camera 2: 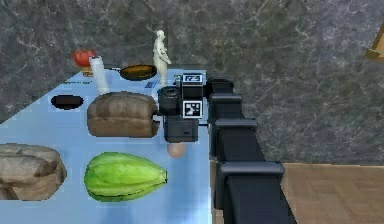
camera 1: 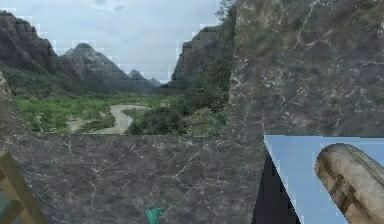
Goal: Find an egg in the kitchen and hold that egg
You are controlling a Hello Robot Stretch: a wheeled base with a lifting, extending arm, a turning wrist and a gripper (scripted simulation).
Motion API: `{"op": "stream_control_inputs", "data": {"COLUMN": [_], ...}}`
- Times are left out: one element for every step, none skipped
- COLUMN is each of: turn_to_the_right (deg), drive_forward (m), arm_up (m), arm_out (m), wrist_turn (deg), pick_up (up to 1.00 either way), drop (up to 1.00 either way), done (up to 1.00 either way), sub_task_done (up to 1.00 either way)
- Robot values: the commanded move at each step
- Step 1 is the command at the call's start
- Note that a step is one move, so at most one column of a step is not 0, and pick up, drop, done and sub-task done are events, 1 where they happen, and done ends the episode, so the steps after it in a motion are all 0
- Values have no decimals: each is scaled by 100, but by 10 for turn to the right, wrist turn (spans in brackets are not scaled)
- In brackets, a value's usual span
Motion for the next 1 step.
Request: {"op": "stream_control_inputs", "data": {"turn_to_the_right": [0], "drive_forward": [0], "arm_up": [-12], "arm_out": [0], "wrist_turn": [0], "pick_up": [0], "drop": [0], "done": [0], "sub_task_done": [0]}}
